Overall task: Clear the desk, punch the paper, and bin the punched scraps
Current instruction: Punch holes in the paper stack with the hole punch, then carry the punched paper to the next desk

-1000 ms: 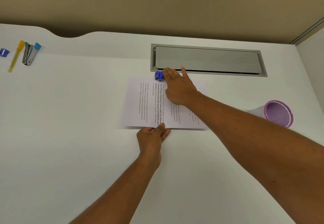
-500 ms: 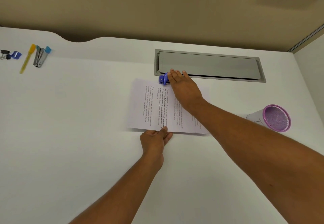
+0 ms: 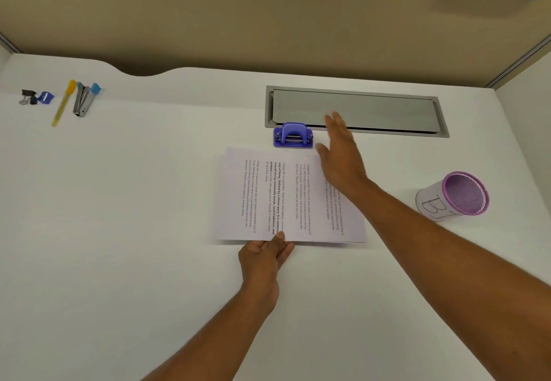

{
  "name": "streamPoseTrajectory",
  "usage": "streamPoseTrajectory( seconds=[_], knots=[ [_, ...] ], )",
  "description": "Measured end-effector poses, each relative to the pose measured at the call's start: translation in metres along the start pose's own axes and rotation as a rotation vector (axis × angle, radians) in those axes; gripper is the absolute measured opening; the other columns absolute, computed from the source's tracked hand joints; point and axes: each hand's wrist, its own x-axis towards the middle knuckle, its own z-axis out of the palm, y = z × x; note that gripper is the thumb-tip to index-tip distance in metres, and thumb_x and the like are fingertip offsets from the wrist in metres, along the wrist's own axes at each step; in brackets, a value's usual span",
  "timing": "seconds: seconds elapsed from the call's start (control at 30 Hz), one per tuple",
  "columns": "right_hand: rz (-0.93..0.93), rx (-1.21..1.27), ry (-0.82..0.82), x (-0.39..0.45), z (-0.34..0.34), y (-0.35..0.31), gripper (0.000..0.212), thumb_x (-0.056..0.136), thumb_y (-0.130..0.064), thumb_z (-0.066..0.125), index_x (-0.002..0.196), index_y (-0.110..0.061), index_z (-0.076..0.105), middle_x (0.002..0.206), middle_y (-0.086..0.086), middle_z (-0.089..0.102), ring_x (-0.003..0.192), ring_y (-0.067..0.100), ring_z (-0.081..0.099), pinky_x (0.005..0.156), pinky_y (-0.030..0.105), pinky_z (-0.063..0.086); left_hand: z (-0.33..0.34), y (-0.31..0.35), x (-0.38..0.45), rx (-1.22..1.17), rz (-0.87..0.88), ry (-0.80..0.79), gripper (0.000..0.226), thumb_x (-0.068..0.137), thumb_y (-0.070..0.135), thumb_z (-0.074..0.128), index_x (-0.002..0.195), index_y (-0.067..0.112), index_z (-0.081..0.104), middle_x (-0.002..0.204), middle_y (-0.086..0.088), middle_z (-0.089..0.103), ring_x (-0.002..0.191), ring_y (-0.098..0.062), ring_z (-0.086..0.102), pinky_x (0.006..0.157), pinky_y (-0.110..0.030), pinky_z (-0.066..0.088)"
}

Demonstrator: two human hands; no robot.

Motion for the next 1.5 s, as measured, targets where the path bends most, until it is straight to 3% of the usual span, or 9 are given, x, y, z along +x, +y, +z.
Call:
streamPoseTrajectory(
  seconds=[0.1, 0.23, 0.33, 0.43, 0.63, 0.73, 0.93, 1.27, 1.5],
  knots=[
    [0.225, 0.166, 0.069, -0.048, -0.021, 0.020, 0.079, 0.101, -0.034, 0.066, 0.163, -0.014, 0.022, 0.172, 0.005, 0.018, 0.159, 0.023, 0.019, 0.128, 0.037, 0.018, -0.014, -0.003, -0.013, -0.004, 0.014, -0.031, 0.029, 0.096, -0.001, 0.073, 0.124, -0.007, 0.071, 0.123, -0.011, 0.079, 0.107, -0.024, 0.079, 0.079, -0.027, 0.065],
    [0.588, 0.517, -0.032, -0.114, -0.040, 0.036, 0.101, 0.083, -0.048, 0.083, 0.161, -0.020, 0.026, 0.162, 0.004, 0.038, 0.139, 0.024, 0.049, 0.114, 0.046, 0.044, -0.033, -0.008, -0.034, -0.004, 0.027, -0.059, 0.033, 0.096, 0.001, 0.073, 0.128, -0.005, 0.070, 0.125, -0.011, 0.078, 0.110, -0.025, 0.078, 0.080, -0.027, 0.065],
    [0.664, 0.929, -0.196, -0.148, -0.048, 0.046, 0.069, 0.084, -0.036, 0.084, 0.144, -0.019, 0.054, 0.137, 0.005, 0.067, 0.115, 0.023, 0.071, 0.102, 0.046, 0.055, -0.047, -0.016, -0.050, -0.001, 0.039, -0.094, 0.034, 0.096, 0.002, 0.073, 0.130, -0.001, 0.070, 0.124, -0.009, 0.079, 0.107, -0.022, 0.079, 0.081, -0.028, 0.065],
    [0.581, 1.124, -0.365, -0.172, -0.048, 0.052, 0.038, 0.092, -0.025, 0.077, 0.128, -0.019, 0.070, 0.126, 0.007, 0.075, 0.112, 0.027, 0.074, 0.091, 0.042, 0.060, -0.059, -0.023, -0.062, -0.012, 0.041, -0.130, 0.037, 0.095, 0.003, 0.074, 0.132, 0.001, 0.070, 0.123, -0.009, 0.080, 0.107, -0.022, 0.079, 0.082, -0.029, 0.065],
    [0.519, 1.156, -0.319, -0.195, -0.041, 0.048, 0.026, 0.093, -0.016, 0.075, 0.119, -0.021, 0.075, 0.122, 0.009, 0.077, 0.108, 0.031, 0.076, 0.077, 0.035, 0.063, -0.088, -0.022, -0.079, 0.084, 0.097, -0.287, 0.053, 0.091, 0.005, 0.076, 0.142, 0.013, 0.065, 0.133, -0.008, 0.075, 0.119, -0.026, 0.074, 0.092, -0.038, 0.064],
    [0.495, 1.163, -0.310, -0.202, -0.042, 0.048, 0.026, 0.094, -0.017, 0.076, 0.119, -0.024, 0.076, 0.124, 0.008, 0.076, 0.108, 0.032, 0.075, 0.079, 0.037, 0.063, -0.105, 0.003, -0.072, 0.049, 0.068, -0.284, 0.063, 0.087, 0.010, 0.074, 0.147, 0.003, 0.057, 0.137, -0.017, 0.072, 0.114, -0.031, 0.076, 0.086, -0.042, 0.066],
    [0.418, 1.178, -0.325, -0.208, -0.050, 0.043, 0.031, 0.094, -0.019, 0.075, 0.125, -0.023, 0.073, 0.127, 0.008, 0.075, 0.111, 0.032, 0.074, 0.082, 0.037, 0.063, -0.122, 0.094, -0.055, 0.351, 0.256, -0.352, 0.035, 0.106, 0.033, 0.060, 0.137, 0.024, 0.071, 0.136, -0.004, 0.074, 0.126, -0.029, 0.071, 0.088, -0.039, 0.064],
    [0.317, 1.059, -0.206, -0.204, -0.067, 0.024, 0.027, 0.097, -0.020, 0.072, 0.123, -0.024, 0.070, 0.118, 0.000, 0.078, 0.104, 0.024, 0.077, 0.086, 0.041, 0.064, -0.108, 0.137, -0.044, 0.703, 0.587, -0.280, 0.017, 0.096, 0.014, 0.076, 0.112, 0.017, 0.082, 0.111, -0.001, 0.083, 0.103, -0.022, 0.080, 0.083, -0.031, 0.066],
    [0.247, 0.923, -0.056, -0.200, -0.076, 0.012, 0.020, 0.095, -0.022, 0.074, 0.106, -0.038, 0.072, 0.101, -0.021, 0.079, 0.093, 0.003, 0.076, 0.068, 0.015, 0.059, -0.105, 0.142, -0.049, 0.925, 0.836, -0.123, 0.017, 0.092, 0.017, 0.082, 0.109, 0.017, 0.084, 0.091, 0.029, 0.080, 0.081, -0.001, 0.076, 0.068, -0.018, 0.062]
  ],
)
